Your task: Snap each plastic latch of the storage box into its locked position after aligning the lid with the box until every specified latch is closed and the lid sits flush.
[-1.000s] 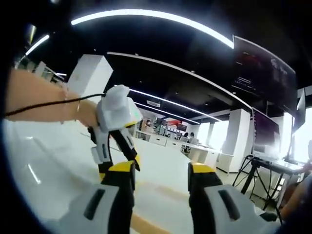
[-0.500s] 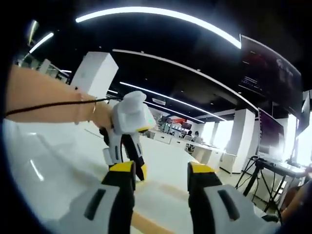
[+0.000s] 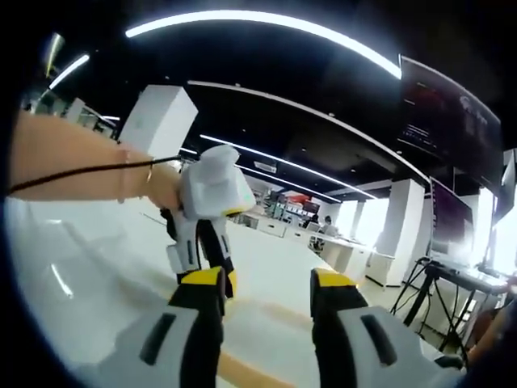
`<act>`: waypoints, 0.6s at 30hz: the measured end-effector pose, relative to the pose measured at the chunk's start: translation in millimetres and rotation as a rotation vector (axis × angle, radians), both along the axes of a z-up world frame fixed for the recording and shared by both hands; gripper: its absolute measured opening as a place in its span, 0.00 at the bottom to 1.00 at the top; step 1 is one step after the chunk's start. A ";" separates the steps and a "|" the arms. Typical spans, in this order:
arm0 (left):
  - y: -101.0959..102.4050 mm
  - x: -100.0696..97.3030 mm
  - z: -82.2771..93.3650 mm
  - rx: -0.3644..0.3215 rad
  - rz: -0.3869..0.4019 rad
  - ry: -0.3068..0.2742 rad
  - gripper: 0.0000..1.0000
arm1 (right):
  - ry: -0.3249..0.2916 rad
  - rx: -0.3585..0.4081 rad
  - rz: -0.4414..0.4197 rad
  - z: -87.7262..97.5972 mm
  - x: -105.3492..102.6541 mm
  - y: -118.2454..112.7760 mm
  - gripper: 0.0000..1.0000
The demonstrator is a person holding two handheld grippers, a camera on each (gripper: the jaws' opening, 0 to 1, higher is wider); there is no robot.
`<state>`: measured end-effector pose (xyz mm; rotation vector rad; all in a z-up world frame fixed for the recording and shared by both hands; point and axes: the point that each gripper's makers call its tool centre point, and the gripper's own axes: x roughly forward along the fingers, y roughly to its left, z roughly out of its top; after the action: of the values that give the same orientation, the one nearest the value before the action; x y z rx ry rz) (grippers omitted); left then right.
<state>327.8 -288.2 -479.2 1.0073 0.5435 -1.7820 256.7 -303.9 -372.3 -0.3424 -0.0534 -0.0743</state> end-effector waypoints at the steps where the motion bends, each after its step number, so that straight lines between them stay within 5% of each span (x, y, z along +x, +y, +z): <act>1: 2.4 -1.0 -0.3 0.003 0.007 0.000 0.38 | -0.002 -0.001 0.001 0.3 -0.2 0.1 0.42; 10: 17.7 -13.4 -2.3 0.028 0.069 -0.013 0.38 | 0.016 -0.037 -0.001 4.9 0.6 -0.2 0.42; 18: 28.2 -17.0 -1.2 0.047 0.112 -0.012 0.38 | 0.031 -0.126 0.134 51.5 1.8 6.6 0.42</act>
<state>310.8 -260.0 -480.4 1.0003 0.6248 -1.6698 258.4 -297.4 -320.8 -0.4645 -0.0499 0.0672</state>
